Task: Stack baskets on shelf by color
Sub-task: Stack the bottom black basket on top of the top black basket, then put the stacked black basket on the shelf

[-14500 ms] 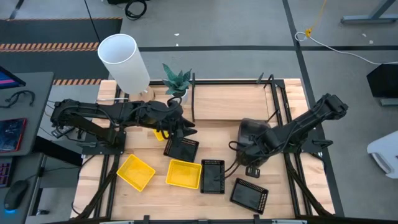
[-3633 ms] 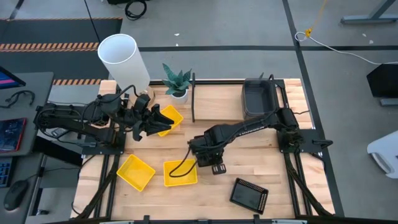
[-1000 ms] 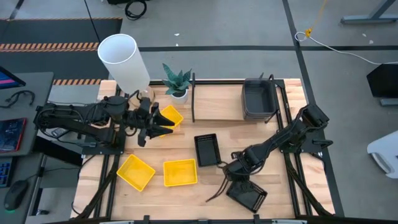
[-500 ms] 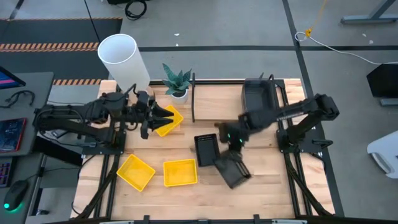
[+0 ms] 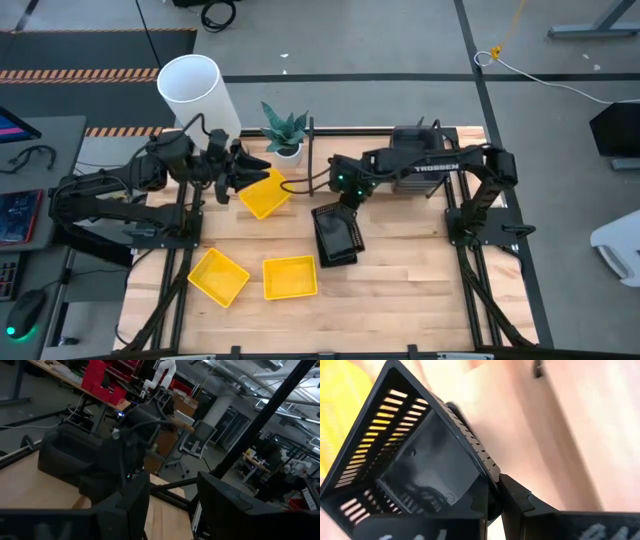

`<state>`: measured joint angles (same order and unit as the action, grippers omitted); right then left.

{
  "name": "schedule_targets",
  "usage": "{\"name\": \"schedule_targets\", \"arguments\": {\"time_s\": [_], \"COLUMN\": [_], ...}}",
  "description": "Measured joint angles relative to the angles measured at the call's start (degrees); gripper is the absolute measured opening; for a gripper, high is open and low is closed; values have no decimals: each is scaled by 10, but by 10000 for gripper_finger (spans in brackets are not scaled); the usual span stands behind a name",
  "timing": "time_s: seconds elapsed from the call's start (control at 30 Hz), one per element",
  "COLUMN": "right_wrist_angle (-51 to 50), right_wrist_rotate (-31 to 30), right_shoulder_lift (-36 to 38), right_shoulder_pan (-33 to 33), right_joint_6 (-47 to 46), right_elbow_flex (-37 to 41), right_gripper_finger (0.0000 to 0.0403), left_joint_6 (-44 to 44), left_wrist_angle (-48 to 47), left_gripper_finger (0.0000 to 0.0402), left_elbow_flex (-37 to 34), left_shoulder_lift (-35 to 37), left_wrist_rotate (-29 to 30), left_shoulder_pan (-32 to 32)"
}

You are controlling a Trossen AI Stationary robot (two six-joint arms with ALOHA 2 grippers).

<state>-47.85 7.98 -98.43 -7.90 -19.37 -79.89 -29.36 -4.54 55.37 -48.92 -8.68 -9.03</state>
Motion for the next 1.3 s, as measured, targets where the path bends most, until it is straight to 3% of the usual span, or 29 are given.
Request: {"name": "schedule_targets", "arguments": {"time_s": [0.4, 0.8, 1.07, 1.3], "right_wrist_angle": [7, -1, -44, -64], "right_wrist_rotate": [39, 52, 55, 81], "right_shoulder_lift": [-25, -28, -28, -28], "right_shoulder_pan": [-2, 5, -4, -22], "right_joint_6": [-41, -115, -117, -105], "right_elbow_flex": [3, 3, 3, -10], "right_gripper_finger": [29, 62, 108, 148], "left_joint_6": [-4, -16, -71, -101], "left_wrist_angle": [17, 52, 52, 50], "left_gripper_finger": [172, 172, 172, 172], "left_elbow_flex": [0, 0, 0, 0], "left_shoulder_lift": [6, 6, 6, 6], "left_wrist_rotate": [-2, -2, -2, -3], "left_shoulder_pan": [-2, -1, 1, 57]}}
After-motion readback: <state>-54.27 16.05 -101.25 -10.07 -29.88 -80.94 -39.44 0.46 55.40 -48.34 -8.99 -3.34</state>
